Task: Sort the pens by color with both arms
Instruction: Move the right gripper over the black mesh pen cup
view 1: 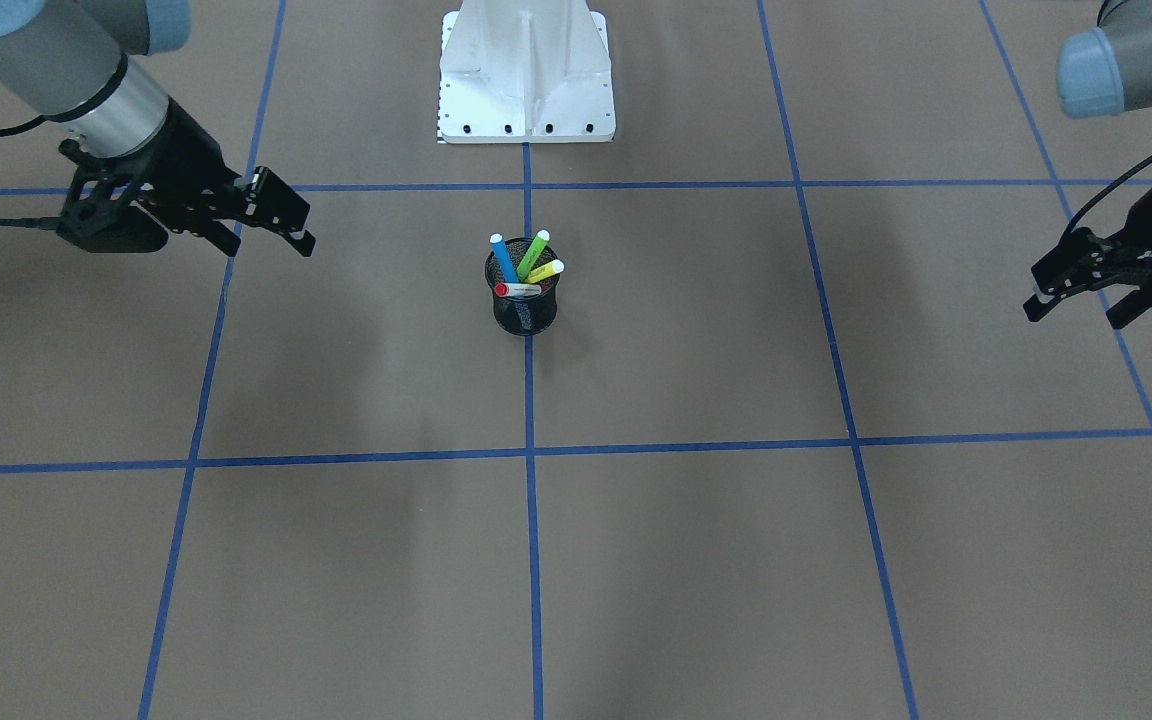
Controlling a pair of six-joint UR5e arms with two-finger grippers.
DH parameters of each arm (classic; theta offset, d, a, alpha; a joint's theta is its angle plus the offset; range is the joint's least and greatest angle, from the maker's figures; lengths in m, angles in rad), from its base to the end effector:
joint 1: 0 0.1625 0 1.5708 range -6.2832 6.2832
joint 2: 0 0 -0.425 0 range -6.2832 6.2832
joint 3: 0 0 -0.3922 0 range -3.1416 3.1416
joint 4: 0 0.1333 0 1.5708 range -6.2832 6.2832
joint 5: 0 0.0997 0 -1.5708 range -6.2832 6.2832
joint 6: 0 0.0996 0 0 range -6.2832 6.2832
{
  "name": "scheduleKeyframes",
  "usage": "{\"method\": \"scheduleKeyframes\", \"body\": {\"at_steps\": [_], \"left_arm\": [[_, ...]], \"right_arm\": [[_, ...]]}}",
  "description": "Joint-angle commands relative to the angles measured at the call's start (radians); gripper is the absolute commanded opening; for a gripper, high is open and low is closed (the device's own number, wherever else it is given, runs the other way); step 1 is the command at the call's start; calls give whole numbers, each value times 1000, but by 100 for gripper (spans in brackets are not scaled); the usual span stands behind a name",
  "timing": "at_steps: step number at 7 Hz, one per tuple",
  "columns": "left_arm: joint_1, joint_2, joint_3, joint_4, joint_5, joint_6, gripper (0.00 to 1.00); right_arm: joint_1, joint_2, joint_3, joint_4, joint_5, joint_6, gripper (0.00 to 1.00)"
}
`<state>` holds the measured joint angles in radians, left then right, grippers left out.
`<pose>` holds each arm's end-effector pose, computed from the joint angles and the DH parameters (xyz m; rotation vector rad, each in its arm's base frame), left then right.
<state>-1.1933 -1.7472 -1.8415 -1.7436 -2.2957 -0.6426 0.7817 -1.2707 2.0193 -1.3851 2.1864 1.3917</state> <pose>0.1412 -0.5386 0.4141 0.1741 0.8990 -0.0217 -0.3282 -0.4325 0.2697 -0.0874 -1.0638 0.2572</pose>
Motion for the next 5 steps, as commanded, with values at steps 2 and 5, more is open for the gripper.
{"method": "scheduleKeyframes", "body": {"at_steps": [2,5], "left_arm": [[67,-35,-2,1,10,-84,100],[70,-35,-2,-1,9,-84,100]], "right_arm": [[-241,199,-7,-301,-261,121,97],[-343,304,-85,-298,-350,190,76]]}}
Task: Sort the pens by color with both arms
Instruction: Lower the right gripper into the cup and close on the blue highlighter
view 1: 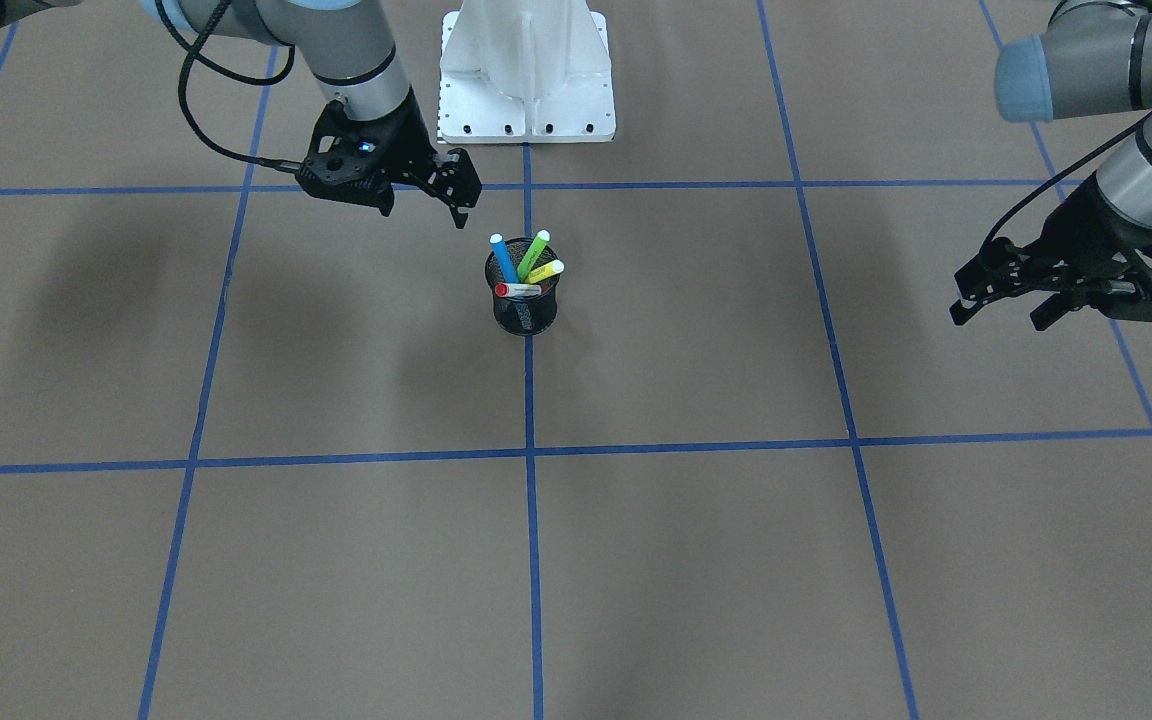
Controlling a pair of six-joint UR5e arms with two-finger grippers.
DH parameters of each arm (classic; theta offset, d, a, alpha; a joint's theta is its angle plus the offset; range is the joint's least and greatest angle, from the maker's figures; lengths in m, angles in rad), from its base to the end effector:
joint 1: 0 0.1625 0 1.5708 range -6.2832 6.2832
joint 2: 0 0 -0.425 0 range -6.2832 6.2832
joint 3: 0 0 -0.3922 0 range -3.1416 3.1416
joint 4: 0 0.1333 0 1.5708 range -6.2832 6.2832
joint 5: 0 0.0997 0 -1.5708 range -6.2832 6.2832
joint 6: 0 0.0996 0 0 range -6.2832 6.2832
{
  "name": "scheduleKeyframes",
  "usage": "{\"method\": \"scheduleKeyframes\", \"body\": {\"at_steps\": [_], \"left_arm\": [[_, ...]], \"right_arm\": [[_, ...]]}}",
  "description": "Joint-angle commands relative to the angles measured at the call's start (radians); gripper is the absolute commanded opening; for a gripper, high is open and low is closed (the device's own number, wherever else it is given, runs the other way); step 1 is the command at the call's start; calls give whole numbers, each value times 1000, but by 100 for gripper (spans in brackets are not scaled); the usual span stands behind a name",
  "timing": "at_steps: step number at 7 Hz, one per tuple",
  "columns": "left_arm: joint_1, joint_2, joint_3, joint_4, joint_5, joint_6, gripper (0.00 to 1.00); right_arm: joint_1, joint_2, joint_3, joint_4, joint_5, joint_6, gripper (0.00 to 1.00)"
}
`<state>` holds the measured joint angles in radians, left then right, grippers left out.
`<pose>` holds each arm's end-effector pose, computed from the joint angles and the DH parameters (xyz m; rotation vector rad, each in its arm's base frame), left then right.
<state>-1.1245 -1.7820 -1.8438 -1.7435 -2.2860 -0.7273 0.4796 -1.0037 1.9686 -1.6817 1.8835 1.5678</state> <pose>0.1809 -0.5355 0.3941 0.1414 0.9192 -0.0256 -0.4748 -0.3627 0.1857 -0.0828 -0.8956 0.3107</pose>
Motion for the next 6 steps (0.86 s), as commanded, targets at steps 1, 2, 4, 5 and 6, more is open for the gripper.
{"method": "scheduleKeyframes", "body": {"at_steps": [1,2,4,5,6], "left_arm": [[3,0,0,-1,0,0,100],[3,0,0,-1,-1,0,100],[5,0,0,-1,-1,0,100],[5,0,0,-1,0,0,100],[5,1,0,-1,0,0,100]], "right_arm": [[-44,49,-37,2,-47,14,71],[-45,65,-49,2,-47,8,71],[-47,89,-88,14,-52,-6,70],[-47,88,-138,133,-52,0,68],[-47,83,-178,190,-52,-2,66]]}}
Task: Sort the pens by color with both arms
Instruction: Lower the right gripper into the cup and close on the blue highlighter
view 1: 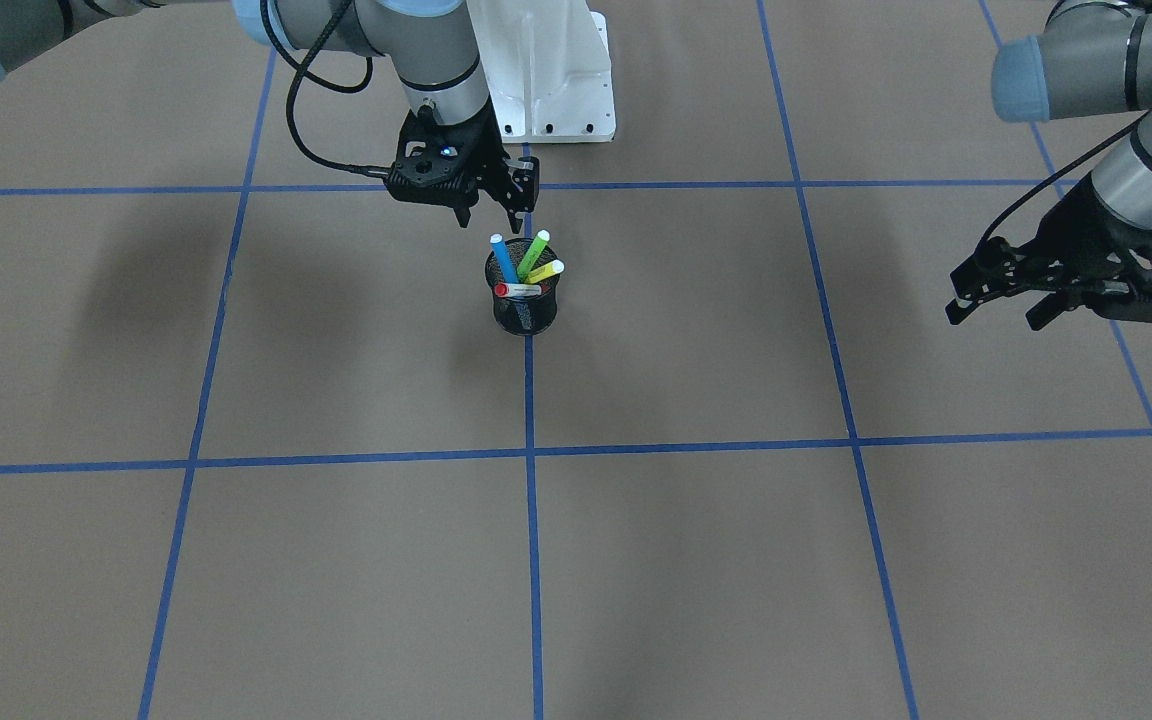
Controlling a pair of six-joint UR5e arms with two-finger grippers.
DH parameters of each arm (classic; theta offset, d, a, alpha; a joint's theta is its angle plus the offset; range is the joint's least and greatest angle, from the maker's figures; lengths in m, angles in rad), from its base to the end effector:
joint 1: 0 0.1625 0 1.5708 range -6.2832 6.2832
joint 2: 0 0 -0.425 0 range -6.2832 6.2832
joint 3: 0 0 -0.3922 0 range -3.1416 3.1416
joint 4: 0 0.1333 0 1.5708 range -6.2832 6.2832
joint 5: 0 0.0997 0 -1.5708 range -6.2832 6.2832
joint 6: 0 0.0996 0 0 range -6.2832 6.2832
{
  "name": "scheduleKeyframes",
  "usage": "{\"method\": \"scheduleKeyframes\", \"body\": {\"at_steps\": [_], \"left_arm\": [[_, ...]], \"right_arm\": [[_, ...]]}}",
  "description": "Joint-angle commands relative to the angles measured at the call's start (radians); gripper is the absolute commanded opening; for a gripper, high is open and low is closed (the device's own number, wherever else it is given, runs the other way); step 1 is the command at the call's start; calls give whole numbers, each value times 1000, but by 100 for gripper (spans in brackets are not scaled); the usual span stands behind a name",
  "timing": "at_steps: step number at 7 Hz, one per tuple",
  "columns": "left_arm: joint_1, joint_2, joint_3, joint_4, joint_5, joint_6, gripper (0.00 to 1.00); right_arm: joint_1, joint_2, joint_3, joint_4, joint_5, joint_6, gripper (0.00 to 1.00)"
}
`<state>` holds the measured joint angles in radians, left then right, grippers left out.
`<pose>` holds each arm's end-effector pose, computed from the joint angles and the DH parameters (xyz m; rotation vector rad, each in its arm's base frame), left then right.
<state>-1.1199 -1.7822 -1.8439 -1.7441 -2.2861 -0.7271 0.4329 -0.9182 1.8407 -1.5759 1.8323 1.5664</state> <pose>0.1833 -0.5346 0.3939 0.1401 0.9200 -0.0208 -0.5285 -0.3627 0.1669 -0.0394 -0.9456 0.2763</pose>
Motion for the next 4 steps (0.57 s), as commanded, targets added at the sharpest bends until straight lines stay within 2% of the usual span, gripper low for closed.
{"method": "scheduleKeyframes", "body": {"at_steps": [1,4], "left_arm": [[0,1,0,0,0,0,100],[2,1,0,-2,0,0,100]], "right_arm": [[1,-7,-46,85,-1,-2,61],[10,-18,-37,51,1,-5,50]]}}
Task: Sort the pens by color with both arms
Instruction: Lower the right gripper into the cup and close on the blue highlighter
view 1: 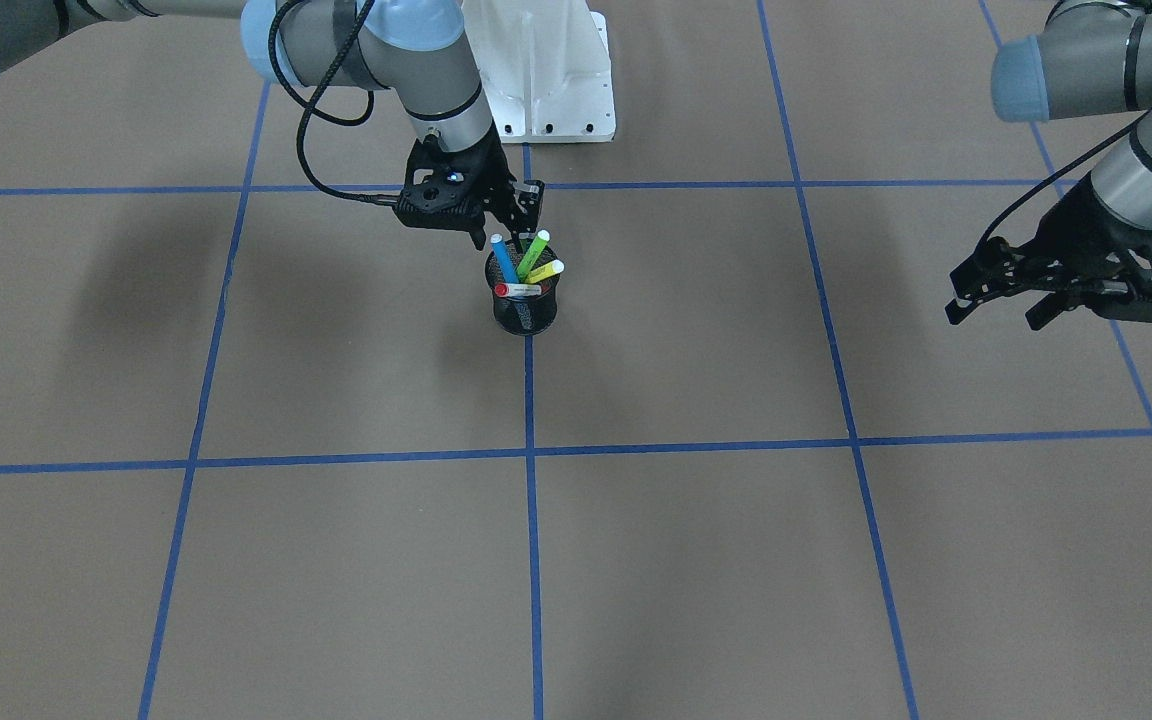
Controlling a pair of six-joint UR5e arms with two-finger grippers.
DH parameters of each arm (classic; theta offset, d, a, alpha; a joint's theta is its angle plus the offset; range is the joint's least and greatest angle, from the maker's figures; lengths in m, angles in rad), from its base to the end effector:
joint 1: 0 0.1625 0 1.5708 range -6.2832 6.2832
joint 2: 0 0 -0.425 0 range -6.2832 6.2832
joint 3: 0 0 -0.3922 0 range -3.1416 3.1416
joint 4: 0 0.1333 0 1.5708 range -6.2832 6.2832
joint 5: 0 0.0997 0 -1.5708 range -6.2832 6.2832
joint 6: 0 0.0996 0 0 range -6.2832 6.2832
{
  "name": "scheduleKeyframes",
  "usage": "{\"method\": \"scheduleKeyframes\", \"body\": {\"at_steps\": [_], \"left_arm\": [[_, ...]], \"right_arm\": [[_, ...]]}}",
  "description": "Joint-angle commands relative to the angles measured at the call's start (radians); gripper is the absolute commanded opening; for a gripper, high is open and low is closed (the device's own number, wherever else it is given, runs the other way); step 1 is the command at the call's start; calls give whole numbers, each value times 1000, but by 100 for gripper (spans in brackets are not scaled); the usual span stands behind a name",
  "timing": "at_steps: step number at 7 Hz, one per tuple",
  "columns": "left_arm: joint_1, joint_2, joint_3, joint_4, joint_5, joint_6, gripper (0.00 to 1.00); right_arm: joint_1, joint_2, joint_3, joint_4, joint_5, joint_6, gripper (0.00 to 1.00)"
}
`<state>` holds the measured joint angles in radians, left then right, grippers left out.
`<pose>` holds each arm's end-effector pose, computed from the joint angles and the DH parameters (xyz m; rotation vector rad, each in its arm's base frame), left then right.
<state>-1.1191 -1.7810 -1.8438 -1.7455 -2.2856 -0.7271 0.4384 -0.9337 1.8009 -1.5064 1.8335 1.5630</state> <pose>0.1836 -0.5343 0.3945 0.1401 0.9197 -0.0202 -0.5368 -0.3703 0.1824 -0.0325 -0.9596 0.2748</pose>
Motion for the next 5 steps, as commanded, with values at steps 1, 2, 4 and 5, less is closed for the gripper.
{"method": "scheduleKeyframes", "body": {"at_steps": [1,2,4,5], "left_arm": [[1,0,0,0,0,0,100],[1,0,0,0,0,2,100],[1,0,0,0,0,2,100],[-1,0,0,0,0,2,100]], "right_arm": [[6,-4,5,-20,0,-1,50],[5,-1,5,-23,1,-1,48],[5,12,5,-23,1,0,44],[5,10,5,-23,1,0,44]]}}
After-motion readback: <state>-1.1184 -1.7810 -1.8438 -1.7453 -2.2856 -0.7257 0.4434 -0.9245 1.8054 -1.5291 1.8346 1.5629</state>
